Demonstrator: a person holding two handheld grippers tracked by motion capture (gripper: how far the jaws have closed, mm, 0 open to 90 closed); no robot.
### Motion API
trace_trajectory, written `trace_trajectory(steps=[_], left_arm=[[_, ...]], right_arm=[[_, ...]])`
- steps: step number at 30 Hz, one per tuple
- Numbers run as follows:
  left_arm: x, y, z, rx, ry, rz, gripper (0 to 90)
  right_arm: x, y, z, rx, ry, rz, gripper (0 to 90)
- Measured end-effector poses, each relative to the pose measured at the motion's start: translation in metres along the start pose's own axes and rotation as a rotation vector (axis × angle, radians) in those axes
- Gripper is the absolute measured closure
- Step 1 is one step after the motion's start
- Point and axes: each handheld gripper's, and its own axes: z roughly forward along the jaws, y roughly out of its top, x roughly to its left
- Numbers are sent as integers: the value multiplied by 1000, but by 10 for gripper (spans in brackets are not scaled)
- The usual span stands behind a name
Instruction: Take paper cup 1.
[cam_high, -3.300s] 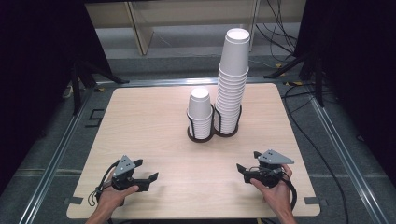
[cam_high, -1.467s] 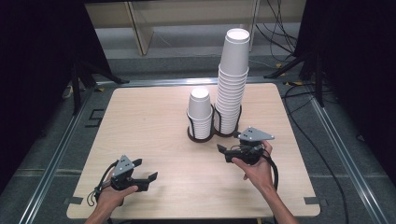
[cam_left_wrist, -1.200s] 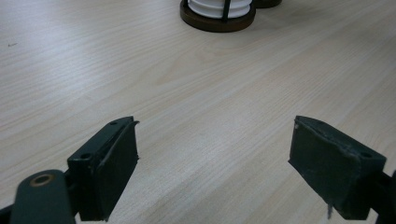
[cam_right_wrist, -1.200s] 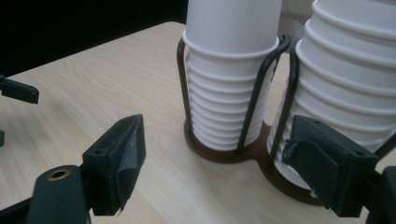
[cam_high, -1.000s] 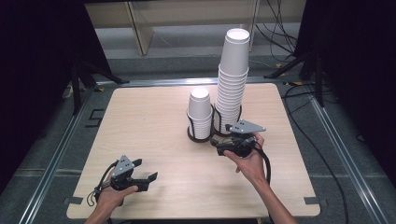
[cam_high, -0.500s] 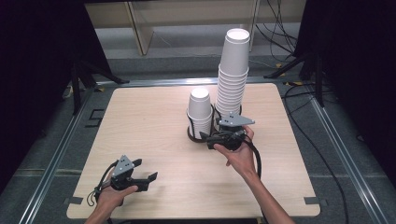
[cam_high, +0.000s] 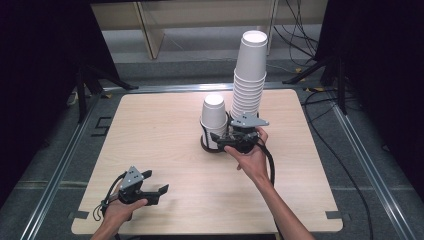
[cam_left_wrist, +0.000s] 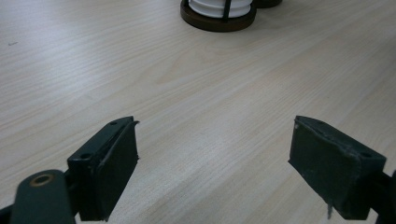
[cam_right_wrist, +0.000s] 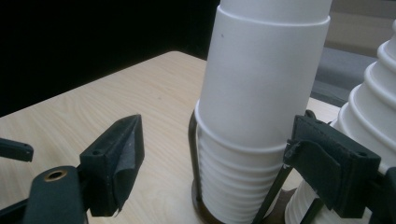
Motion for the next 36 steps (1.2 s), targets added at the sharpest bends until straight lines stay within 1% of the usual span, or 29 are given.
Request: trace_trajectory(steps=[1,2,3,4,5,7,8,9,10,11,12,13,14,15,16,19,20,21,22,23,25,26,27,29,30,32,33,35,36], left_arm=[[1,0,0,9,1,9,149],[1,0,0,9,1,9,149],[1,0,0,1,-3,5,149],[1,0,0,12,5,6,149],[1,0,-1,15,8,6,149],[1,0,0,7,4,2,149],[1,-1,0,3,0,2,149],[1,0,0,4,2,3,149],[1,0,-1,5,0,2,148],[2,0,-1,7,-1,2,149],[2,0,-1,8,-1,2,149],[1,0,-1,8,-1,2,149],[1,0,0,2,0,2,149],[1,0,-1,9,4,6,149],[0,0,0,1,1,-1,149],[0,0,0,1,0,2,149],[0,0,0,1,0,1,149],[0,0,0,1,1,-3,149],[0,0,0,1,1,-3,149],[0,0,0,1,1,-3,149],[0,0,0,1,-1,3,149],[0,0,0,1,-1,3,149],[0,0,0,-4,-3,-2,149],[1,0,0,1,-3,-3,149],[0,0,0,-6,-3,-3,149],[0,0,-1,3,-1,3,149],[1,0,-2,2,-2,2,149],[0,0,-2,2,-2,2,149],[0,0,-1,2,-2,2,149]], right_arm=[[-2,2,3,-11,-1,3,188],[-2,2,3,-11,-1,3,188],[-3,4,5,-4,-14,6,186],[-3,5,8,-15,-7,7,179],[-4,6,9,2,-22,0,170],[-4,6,13,-5,-20,10,168],[-6,8,16,-19,-37,9,169],[-6,8,16,-19,-37,9,169],[-6,9,16,-15,-35,23,169],[-8,12,19,-29,-41,21,172],[-9,12,21,-49,-32,22,174],[-9,13,22,-49,-29,33,173],[-9,13,23,-38,-38,30,174],[-9,14,25,-43,-41,18,172],[-8,14,26,-27,-67,26,170],[-10,15,29,-43,-63,18,175],[-8,18,30,-24,-86,36,172],[-9,19,33,-44,-88,33,174],[-9,19,33,-44,-88,33,174],[-10,22,35,-39,-105,43,170],[-10,23,36,-39,-105,46,167],[-8,25,37,-35,-111,71,161],[-6,29,39,-23,-129,74,152],[-7,29,41,-29,-133,67,156],[-6,32,43,-32,-154,68,157],[-5,33,45,-21,-162,89,154],[-5,33,47,-26,-169,99,152],[-3,33,49,-24,-192,91,150],[-3,33,49,-24,-192,91,150]])
